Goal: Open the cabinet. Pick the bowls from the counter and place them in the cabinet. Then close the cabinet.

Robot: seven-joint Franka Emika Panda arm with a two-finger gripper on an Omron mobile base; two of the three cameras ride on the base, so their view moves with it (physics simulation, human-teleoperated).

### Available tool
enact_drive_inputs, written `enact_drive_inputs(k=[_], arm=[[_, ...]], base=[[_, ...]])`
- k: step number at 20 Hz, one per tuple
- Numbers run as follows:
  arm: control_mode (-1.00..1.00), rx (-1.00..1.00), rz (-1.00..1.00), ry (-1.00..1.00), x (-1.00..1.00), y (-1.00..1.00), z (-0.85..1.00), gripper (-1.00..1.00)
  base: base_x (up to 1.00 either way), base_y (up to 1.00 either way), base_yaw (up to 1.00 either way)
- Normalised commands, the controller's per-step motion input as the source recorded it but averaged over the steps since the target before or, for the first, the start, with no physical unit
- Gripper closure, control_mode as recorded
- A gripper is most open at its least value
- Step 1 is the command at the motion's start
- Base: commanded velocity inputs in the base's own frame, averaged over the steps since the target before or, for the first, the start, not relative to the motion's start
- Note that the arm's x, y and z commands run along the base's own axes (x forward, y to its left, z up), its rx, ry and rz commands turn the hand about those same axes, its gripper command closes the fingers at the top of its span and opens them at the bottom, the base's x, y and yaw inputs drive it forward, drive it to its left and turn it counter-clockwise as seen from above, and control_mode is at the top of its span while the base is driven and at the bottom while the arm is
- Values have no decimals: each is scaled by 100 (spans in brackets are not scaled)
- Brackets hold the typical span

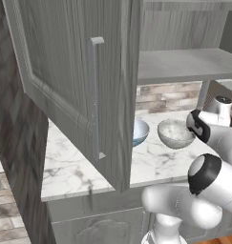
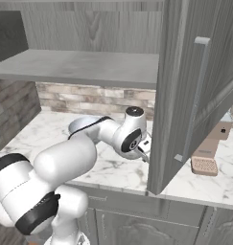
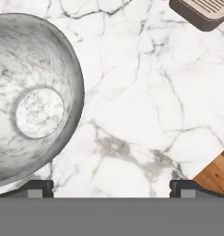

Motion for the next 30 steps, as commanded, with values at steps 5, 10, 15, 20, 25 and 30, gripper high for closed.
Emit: enact_drive_inputs(k=[5,10,15,20,25,30], arm=[[-100,9,0,-1,11,0,-6,-100],[-100,8,-1,-2,19,0,-11,-100],[-100,3,-1,-3,30,0,-5,-100],[-100,0,0,0,25,0,-3,-100],[-100,0,0,-1,17,0,-12,-100],[-100,0,0,-1,22,0,-22,-100]], base=[[0,0,0],[0,0,0],[0,0,0],[0,0,0],[0,0,0],[0,0,0]])
